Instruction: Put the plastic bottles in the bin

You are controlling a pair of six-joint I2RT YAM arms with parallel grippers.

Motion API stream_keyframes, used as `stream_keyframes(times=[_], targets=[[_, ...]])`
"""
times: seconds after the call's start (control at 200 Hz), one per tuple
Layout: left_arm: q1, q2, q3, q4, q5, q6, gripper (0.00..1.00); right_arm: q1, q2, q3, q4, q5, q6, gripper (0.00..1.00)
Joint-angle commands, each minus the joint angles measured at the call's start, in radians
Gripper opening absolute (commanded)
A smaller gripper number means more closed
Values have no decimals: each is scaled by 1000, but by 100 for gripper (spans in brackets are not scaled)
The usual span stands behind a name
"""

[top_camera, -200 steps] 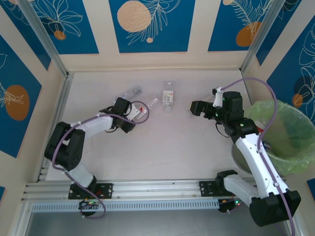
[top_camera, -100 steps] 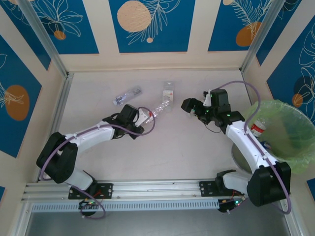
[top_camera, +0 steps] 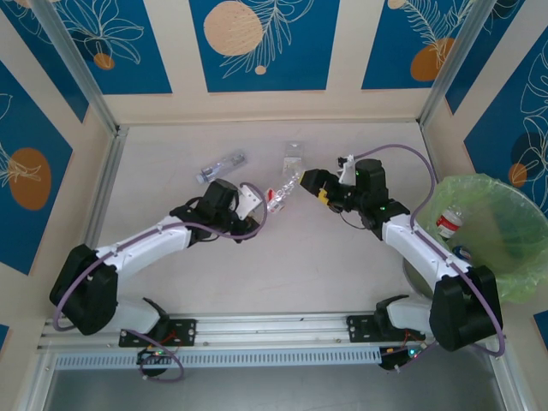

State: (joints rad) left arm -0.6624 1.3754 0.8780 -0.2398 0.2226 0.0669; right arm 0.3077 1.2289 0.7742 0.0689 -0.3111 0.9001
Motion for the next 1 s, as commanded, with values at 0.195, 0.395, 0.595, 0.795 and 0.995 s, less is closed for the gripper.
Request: stream_keyframes(times=[0.195, 0.395, 0.595, 0.795, 0.995], targets=[[-22, -15, 49, 20, 70, -24, 2, 57, 22, 4, 253, -6, -15, 100], [-48, -10, 62, 44, 35, -27, 2, 87, 58, 62, 132, 103, 19, 99], [-95, 29, 86, 26, -81, 19, 1, 93, 77, 115, 41, 124, 46, 95], [-129, 65, 120, 16, -94, 41, 1, 93, 37, 91, 23, 173, 22, 81], [-132, 59, 114, 46, -68, 25, 3, 93, 12, 84, -2, 184, -22, 70]])
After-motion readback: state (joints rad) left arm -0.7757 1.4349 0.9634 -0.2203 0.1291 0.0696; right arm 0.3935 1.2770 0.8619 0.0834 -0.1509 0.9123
